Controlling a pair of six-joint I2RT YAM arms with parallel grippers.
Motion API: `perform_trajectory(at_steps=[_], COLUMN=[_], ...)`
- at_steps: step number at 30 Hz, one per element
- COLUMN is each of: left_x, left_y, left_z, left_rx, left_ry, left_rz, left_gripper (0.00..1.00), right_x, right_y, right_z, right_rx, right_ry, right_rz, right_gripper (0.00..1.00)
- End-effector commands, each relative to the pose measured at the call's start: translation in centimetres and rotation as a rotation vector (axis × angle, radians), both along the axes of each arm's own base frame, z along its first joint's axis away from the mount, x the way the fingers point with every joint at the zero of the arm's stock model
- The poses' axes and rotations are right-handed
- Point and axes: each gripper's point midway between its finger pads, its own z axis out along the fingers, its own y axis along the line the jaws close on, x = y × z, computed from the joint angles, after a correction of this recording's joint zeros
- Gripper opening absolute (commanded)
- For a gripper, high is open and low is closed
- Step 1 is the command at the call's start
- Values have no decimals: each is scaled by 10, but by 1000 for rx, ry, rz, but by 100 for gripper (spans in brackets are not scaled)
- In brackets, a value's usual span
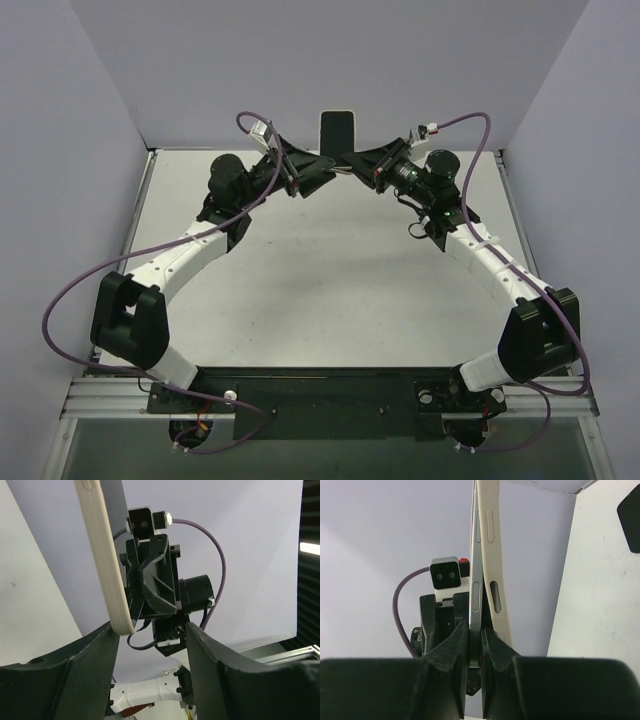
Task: Take the phone out of the phone case
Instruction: Remove the phone case from the phone.
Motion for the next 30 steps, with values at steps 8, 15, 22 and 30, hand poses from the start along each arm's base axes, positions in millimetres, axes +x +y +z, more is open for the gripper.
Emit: perform_trajectory(at_steps=[8,15,22,30], left_x=[-23,-22,-21,-15], left_y=[17,14,28,3], left_z=[33,27,7,27], left_rx=[-19,15,132,49], left_ry=[-192,-174,-135,-141], left_rz=[1,2,157,83], left_gripper=[58,50,78,65], right_x=[-30,-39,-45,-55], right_y=[-22,-28,-36,-38], right_z=[54,58,70,82], right_rx=[137,148,134,147], right_ry=[-167,-185,-219,-252], right_rz=[1,-10,-37,-25], right_gripper=[0,0,0,0])
